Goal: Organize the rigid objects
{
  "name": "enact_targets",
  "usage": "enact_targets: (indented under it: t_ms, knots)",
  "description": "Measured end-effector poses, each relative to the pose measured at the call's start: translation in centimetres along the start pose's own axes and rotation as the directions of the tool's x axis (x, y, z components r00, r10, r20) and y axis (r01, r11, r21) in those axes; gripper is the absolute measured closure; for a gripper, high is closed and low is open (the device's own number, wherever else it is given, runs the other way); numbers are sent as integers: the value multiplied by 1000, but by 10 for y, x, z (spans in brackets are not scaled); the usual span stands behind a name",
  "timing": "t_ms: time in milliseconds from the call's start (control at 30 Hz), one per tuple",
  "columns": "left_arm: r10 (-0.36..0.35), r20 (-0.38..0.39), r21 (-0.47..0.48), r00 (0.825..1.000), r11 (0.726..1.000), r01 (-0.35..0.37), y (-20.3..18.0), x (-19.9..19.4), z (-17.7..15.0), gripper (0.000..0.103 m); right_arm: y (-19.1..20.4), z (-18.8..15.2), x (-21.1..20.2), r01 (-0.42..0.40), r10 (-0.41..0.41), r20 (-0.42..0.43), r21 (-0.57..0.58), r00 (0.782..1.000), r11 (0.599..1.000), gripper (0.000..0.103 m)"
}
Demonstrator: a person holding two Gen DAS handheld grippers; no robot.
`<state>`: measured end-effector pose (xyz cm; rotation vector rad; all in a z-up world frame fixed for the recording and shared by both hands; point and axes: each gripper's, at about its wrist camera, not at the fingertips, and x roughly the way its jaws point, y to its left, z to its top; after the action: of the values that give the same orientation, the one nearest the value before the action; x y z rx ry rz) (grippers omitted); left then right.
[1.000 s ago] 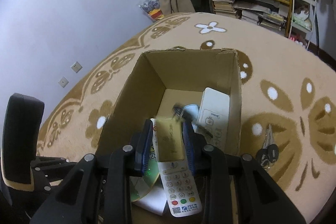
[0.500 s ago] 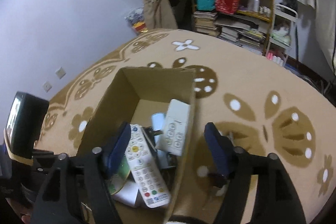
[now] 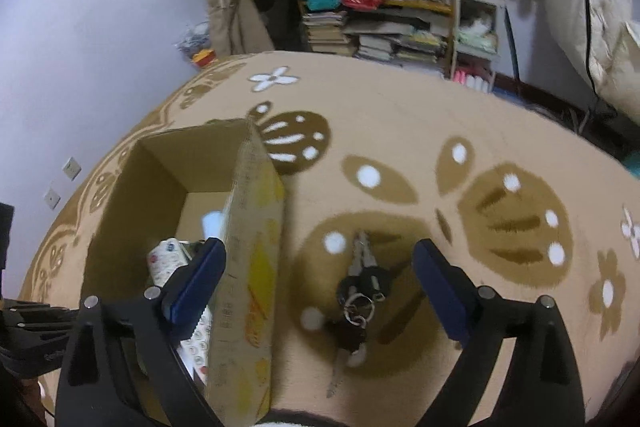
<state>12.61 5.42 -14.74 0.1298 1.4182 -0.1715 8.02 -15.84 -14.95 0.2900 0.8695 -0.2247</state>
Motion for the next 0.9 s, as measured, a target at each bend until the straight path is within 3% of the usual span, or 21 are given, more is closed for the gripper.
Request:
enact_targets:
  t_ms: [300,433,533,900]
  knots:
    - [0,0,1,1000,1000,0,-1,-1,-1,89,-17,-15,31,34,-30,-101,44,994,998,4]
    - [4,1,4,1000,1000,-4,-1,-1,-1,89,-29,-21,43,-34,52,-139,129,989,991,4]
    - [-1,1,3,1000,1000,1,0,-1,-1,89,-32,-24,45,-57,78,-141,149,987,987,4]
    - [-2,0,3,1000,1000,2,1,-2,0,89,-44,-25,47,-5,31,-154,168,988,986,4]
